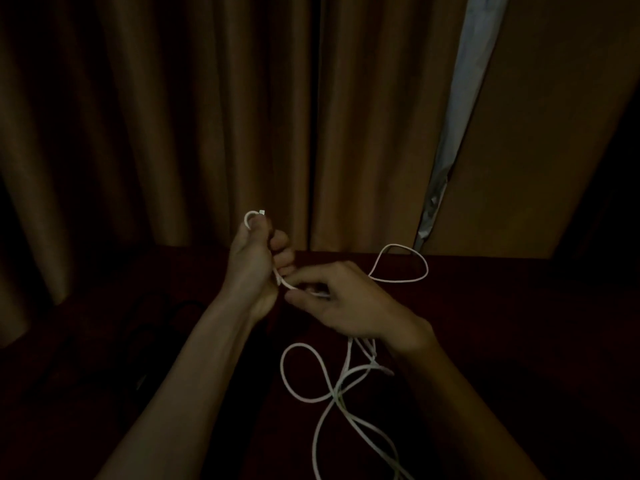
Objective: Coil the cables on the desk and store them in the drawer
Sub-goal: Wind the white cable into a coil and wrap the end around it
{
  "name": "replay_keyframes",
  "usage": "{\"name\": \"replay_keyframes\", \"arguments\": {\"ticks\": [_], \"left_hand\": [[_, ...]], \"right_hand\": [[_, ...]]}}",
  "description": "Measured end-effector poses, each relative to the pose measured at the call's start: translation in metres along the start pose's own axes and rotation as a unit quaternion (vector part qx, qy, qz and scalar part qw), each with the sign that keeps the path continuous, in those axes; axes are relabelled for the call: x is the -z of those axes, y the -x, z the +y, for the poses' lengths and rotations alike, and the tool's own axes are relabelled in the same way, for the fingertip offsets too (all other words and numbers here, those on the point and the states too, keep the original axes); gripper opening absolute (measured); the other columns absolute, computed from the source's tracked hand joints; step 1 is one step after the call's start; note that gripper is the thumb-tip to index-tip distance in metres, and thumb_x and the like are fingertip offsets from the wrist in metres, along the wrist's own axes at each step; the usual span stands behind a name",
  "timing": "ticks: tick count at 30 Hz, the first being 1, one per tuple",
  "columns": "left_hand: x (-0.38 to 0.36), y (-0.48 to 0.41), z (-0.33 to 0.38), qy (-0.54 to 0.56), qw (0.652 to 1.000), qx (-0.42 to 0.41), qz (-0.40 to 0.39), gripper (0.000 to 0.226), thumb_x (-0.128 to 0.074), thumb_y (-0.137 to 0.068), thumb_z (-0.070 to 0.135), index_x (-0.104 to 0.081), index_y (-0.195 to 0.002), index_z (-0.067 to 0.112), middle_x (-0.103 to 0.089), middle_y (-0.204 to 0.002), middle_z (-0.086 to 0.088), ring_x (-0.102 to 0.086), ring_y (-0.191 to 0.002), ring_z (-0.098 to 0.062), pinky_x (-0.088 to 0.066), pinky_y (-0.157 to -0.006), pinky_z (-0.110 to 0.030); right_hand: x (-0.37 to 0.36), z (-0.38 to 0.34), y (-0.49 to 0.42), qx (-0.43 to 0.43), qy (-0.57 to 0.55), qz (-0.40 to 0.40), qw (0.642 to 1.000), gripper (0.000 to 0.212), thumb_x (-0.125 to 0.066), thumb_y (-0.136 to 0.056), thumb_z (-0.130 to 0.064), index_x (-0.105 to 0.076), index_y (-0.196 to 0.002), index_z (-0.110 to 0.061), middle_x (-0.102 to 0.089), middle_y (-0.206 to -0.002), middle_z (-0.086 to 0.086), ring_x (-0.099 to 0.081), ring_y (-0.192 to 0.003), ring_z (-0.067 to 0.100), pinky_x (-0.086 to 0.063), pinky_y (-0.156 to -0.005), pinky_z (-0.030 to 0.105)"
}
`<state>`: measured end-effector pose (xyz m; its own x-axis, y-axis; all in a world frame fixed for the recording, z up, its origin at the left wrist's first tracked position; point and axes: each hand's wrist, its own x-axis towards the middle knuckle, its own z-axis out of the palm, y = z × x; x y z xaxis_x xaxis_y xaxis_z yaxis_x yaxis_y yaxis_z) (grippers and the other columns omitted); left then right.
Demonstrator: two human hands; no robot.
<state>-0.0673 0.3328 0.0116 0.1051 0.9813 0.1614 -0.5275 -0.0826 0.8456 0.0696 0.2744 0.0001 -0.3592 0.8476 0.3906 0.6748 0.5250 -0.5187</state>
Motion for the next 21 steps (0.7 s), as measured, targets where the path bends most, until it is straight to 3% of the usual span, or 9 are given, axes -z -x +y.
{"name": "replay_keyframes", "arguments": {"ticks": [3,6,9,11,13,15,19,21], "left_hand": [[0.005,-0.002,0.004,0.005,1.0,0.008,0.004,0.035,-0.032,-0.111,0.035,-0.038,-0.078,0.024,-0.03,-0.055,0.009,-0.023,-0.039,-0.004,-0.02,-0.036,-0.016],[0.014,-0.004,0.014,0.011,1.0,0.01,0.0,0.034,-0.032,-0.11,0.035,-0.04,-0.079,0.025,-0.031,-0.057,0.008,-0.023,-0.037,-0.003,-0.017,-0.036,-0.013],[0.019,-0.002,0.009,-0.111,0.993,-0.027,-0.021,0.031,-0.033,-0.111,0.035,-0.041,-0.084,0.024,-0.04,-0.06,0.006,-0.033,-0.039,-0.004,-0.023,-0.036,-0.015],[0.018,0.004,0.003,-0.204,0.977,-0.045,-0.048,0.025,-0.034,-0.111,0.032,-0.043,-0.091,0.021,-0.052,-0.066,0.001,-0.053,-0.043,-0.009,-0.033,-0.04,-0.018],[0.016,0.01,-0.002,-0.23,0.968,-0.025,-0.096,0.021,-0.034,-0.111,0.033,-0.045,-0.099,0.021,-0.071,-0.08,-0.002,-0.075,-0.07,-0.02,-0.052,-0.059,-0.026],[0.013,0.016,-0.004,-0.246,0.96,0.004,-0.135,0.018,-0.035,-0.11,0.035,-0.047,-0.102,0.025,-0.078,-0.097,-0.007,-0.077,-0.087,-0.026,-0.059,-0.076,-0.038],[0.005,0.029,-0.01,-0.279,0.937,0.052,-0.202,0.016,-0.036,-0.11,0.033,-0.047,-0.105,0.022,-0.077,-0.098,-0.015,-0.075,-0.071,-0.04,-0.058,-0.054,-0.034],[0.003,0.03,-0.015,-0.314,0.92,0.05,-0.229,0.021,-0.034,-0.11,0.032,-0.049,-0.106,0.019,-0.075,-0.085,-0.017,-0.069,-0.052,-0.032,-0.05,-0.044,-0.027]], "right_hand": [[0.001,0.009,0.002,-0.021,0.027,-0.048,0.998,0.008,-0.065,-0.098,-0.032,-0.072,-0.096,-0.028,-0.072,-0.083,-0.005,-0.065,-0.076,0.001,-0.05,-0.073,0.024],[0.003,0.032,0.005,-0.07,0.083,-0.1,0.989,0.018,-0.062,-0.098,-0.039,-0.063,-0.081,-0.034,-0.07,-0.081,-0.007,-0.065,-0.076,0.004,-0.054,-0.077,0.037],[0.014,0.043,0.011,-0.103,0.066,-0.106,0.987,0.02,-0.061,-0.1,-0.036,-0.065,-0.081,-0.033,-0.07,-0.078,-0.006,-0.063,-0.072,0.004,-0.054,-0.074,0.036],[0.024,0.04,0.012,-0.1,0.037,-0.087,0.991,0.017,-0.063,-0.1,-0.032,-0.069,-0.084,-0.031,-0.068,-0.075,-0.008,-0.06,-0.069,0.001,-0.05,-0.07,0.028],[0.031,0.034,0.012,-0.086,0.027,-0.069,0.994,0.012,-0.067,-0.098,-0.028,-0.074,-0.088,-0.03,-0.065,-0.071,-0.014,-0.057,-0.065,-0.004,-0.042,-0.066,0.016],[0.035,0.031,0.011,-0.069,0.051,-0.054,0.995,0.009,-0.072,-0.094,-0.026,-0.08,-0.095,-0.028,-0.065,-0.072,-0.021,-0.059,-0.069,-0.01,-0.039,-0.066,0.009],[0.037,0.026,0.008,-0.038,0.091,0.042,0.994,0.011,-0.074,-0.092,-0.023,-0.082,-0.098,-0.026,-0.06,-0.069,-0.023,-0.059,-0.07,-0.011,-0.037,-0.063,0.007],[0.04,0.025,0.008,-0.036,0.081,0.097,0.991,0.01,-0.075,-0.09,-0.022,-0.083,-0.095,-0.024,-0.066,-0.072,-0.018,-0.061,-0.071,-0.01,-0.038,-0.063,0.007]]}}
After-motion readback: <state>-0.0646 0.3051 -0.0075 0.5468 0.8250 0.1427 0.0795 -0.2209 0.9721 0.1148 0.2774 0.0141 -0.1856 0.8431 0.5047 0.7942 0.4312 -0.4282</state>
